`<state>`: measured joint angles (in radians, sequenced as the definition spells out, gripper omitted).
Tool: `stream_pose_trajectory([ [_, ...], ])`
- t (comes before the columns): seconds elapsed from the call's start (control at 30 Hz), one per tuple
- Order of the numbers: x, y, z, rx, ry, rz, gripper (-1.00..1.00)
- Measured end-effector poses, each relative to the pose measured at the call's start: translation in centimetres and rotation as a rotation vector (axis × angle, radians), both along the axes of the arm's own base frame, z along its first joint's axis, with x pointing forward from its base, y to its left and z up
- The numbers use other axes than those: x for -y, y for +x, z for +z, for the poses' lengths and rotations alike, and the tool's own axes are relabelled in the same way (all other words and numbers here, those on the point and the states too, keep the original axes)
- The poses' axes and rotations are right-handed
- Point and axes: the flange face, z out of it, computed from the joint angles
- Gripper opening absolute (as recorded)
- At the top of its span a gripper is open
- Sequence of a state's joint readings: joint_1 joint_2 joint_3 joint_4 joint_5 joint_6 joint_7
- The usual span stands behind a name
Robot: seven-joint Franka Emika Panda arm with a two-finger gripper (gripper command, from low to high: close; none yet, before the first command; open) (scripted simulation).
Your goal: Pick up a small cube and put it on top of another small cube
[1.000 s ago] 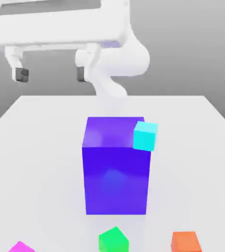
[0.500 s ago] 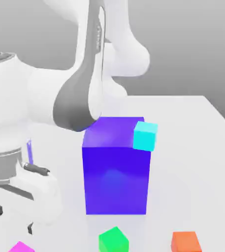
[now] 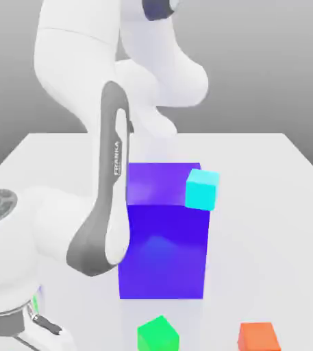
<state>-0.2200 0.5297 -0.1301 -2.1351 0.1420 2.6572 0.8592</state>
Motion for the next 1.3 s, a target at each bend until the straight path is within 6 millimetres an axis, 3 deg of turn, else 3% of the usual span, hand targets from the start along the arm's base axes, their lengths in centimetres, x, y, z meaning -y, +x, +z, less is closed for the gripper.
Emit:
stream_pose_trajectory([
  [0.1, -0.3, 0.2, 4.4, 0.005, -0.017, 0.047, -1.00],
  [0.37, -4.0, 1.3, 16.3, 0.037, -0.188, 0.515, -1.00],
  [0.57, -6.8, 0.4, 24.1, 0.051, -0.293, 0.846, -1.00],
  [0.73, -7.9, -1.2, 29.1, 0.054, -0.357, 1.097, -1.00],
  [0.9, -8.4, -2.9, 32.3, 0.053, -0.395, 1.342, -1.00],
  [1.03, -8.3, -4.0, 33.2, 0.050, -0.405, 1.538, -1.00],
  [1.17, -8.2, -4.6, 32.8, 0.044, -0.396, 1.739, -1.00],
  [1.3, -8.4, -4.6, 30.9, 0.036, -0.368, 1.949, -1.00],
])
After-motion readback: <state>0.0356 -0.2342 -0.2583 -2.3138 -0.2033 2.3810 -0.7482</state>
